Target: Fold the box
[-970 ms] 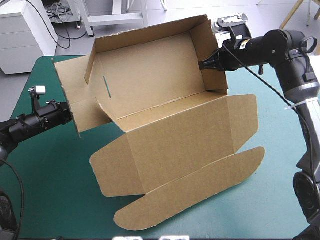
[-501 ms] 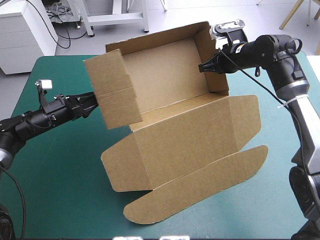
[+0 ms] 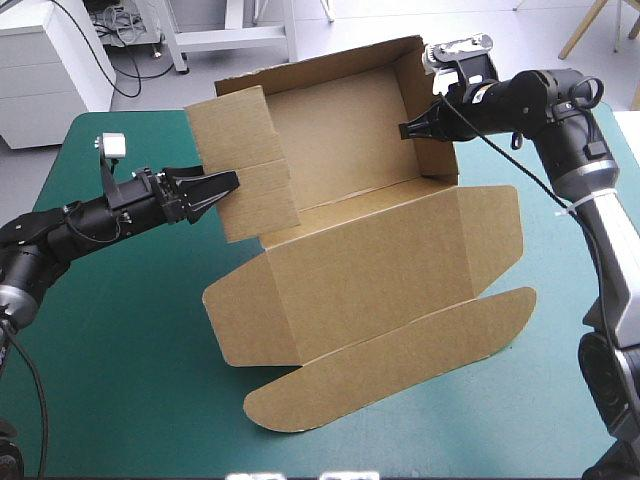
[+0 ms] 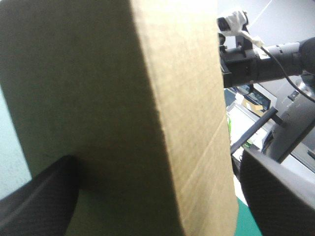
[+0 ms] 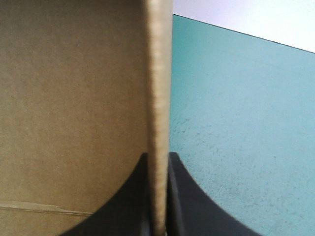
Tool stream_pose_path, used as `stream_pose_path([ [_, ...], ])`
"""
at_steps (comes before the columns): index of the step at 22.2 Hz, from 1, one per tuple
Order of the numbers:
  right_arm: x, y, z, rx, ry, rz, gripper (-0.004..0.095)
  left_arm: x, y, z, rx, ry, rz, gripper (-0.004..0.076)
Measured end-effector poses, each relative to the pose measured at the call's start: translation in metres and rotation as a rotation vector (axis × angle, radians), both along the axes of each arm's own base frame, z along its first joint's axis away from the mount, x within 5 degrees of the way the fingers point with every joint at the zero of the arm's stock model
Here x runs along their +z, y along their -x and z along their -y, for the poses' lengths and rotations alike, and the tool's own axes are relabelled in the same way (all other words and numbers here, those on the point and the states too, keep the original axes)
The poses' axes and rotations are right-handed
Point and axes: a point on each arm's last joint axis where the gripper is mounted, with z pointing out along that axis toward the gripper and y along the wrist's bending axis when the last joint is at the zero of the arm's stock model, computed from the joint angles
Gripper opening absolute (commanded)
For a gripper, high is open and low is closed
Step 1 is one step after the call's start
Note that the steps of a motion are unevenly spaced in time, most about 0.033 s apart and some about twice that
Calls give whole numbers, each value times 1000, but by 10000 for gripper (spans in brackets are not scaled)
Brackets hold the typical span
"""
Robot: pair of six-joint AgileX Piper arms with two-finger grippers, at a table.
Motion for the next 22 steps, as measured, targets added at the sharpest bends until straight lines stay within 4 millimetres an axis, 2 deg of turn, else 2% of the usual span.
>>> stream_pose_path([
  [5, 0, 0, -1, -9, 15, 1, -13, 2, 2, 11, -39, 0, 6, 588],
  [9, -2, 6, -21, -62, 96, 10, -14, 8, 0, 13, -44, -104, -24, 572],
  [13, -2, 12, -38, -80, 129, 25, -14, 20, -9, 24, 74, -315, -146, 572],
  [15, -2, 14, -44, -76, 126, 27, -14, 18, -11, 31, 147, -376, -199, 572],
  [22, -2, 17, -53, -63, 107, 30, -14, 14, -17, 41, 305, -401, -276, 572],
])
